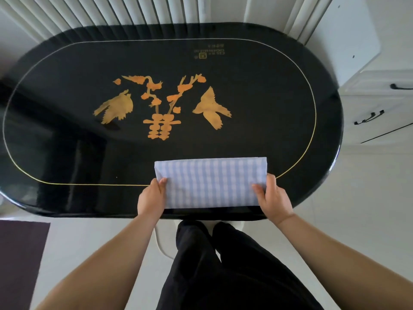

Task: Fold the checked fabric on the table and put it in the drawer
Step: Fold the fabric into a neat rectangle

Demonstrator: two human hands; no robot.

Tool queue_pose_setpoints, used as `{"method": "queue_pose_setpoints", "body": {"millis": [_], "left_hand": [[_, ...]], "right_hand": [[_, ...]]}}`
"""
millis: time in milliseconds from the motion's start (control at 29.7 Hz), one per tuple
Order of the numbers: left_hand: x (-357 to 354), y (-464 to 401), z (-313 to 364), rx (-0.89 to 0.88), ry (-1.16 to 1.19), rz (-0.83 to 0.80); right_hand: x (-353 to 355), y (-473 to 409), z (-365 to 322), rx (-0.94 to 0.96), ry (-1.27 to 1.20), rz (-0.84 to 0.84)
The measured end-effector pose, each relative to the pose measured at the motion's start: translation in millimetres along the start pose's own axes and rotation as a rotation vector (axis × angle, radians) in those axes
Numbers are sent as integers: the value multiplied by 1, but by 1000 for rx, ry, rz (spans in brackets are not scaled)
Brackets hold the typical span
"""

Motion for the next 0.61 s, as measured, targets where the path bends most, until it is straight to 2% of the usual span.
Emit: {"method": "queue_pose_setpoints", "body": {"millis": [202, 336, 404, 437, 471, 538, 605], "left_hand": [[0, -3, 10, 8, -23, 34], [1, -13, 26, 96, -104, -101], [3, -14, 30, 157, -120, -95], [6, -11, 31, 137, -138, -38], [9, -8, 34, 38, -178, 58], [8, 0, 44, -310, -313, 195], [2, 2, 62, -574, -501, 116]], "right_hand": [[-10, -13, 10, -299, 82, -85], [-14, -12, 18, -500, 17, -166], [-13, -11, 20, -529, -14, -199], [-13, -10, 21, -522, -23, -207], [-13, -9, 22, -512, -33, -217], [-12, -8, 23, -514, -64, -245], [-11, -12, 25, -561, -93, -278]]}}
Point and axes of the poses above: each hand's wrist, its own y-axis away from the middle knuckle, its own x-axis out of the back of the hand, z = x × y, the point moved 2 cm from there along -y, towards the middle knuckle, and after that the axes turned 1 degree about -x, right-handed, at the moved point
